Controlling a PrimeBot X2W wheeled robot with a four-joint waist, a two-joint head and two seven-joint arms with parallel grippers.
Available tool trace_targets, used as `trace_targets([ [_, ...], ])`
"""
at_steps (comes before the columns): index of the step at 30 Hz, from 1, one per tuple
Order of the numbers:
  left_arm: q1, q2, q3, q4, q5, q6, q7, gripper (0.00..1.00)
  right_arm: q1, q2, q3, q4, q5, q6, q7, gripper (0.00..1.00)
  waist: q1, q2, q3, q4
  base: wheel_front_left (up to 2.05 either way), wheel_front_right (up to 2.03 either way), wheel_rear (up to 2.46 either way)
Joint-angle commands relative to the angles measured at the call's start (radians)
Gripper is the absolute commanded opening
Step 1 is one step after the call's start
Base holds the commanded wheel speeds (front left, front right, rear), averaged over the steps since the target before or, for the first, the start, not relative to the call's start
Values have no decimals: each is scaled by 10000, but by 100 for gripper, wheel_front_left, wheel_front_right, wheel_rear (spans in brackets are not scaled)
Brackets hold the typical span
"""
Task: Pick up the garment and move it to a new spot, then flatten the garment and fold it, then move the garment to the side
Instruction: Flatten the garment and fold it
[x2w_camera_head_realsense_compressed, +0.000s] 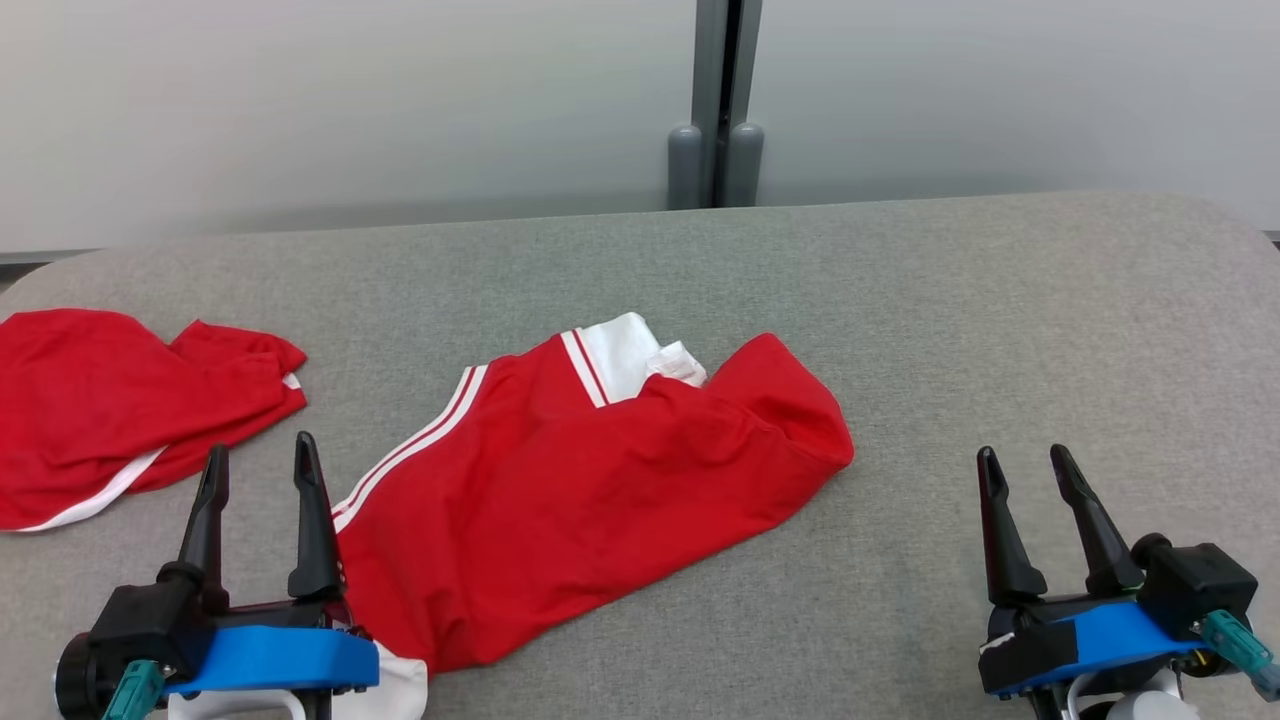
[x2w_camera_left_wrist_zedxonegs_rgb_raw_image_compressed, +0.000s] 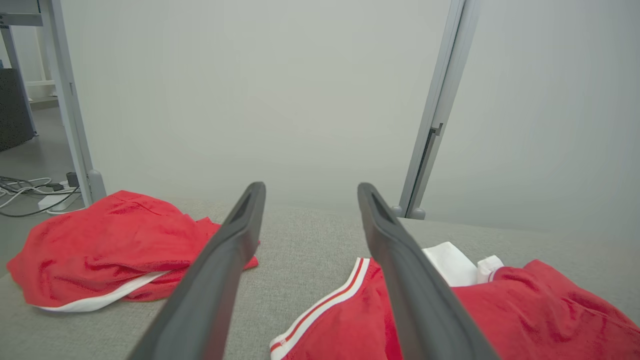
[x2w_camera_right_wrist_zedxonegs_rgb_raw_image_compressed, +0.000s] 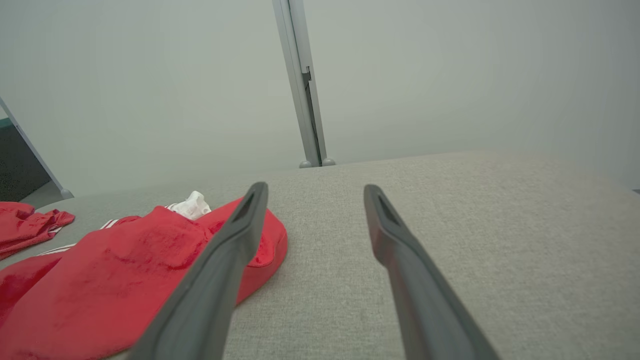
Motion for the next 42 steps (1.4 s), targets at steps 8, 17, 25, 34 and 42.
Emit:
trace_targets([
  [8,-253,-107,187,443,611,-215,-48,100,269,-48,-260,-4,-175,5,56,100,1,0,-190,-280,0,0,0],
  [17,-121,-189,242,1019,817,-203,-49,100,474,-48,-329,-95,-268,5,147,100,1,0,-308,-380,0,0,0],
  [25,-182,-363,274,1129,929,-284,-49,100,199,-48,-2,-223,-514,5,325,100,1,0,-260,-175,0,0,0],
  [34,-479,-562,347,1232,1005,-487,-49,100,-1151,-144,1245,-107,-1252,5,767,100,1,0,56,294,0,0,0],
  [42,-817,-924,381,1346,1176,-712,-50,100,-2279,-720,1987,1271,-1509,3,1339,100,1,0,559,992,0,0,0],
])
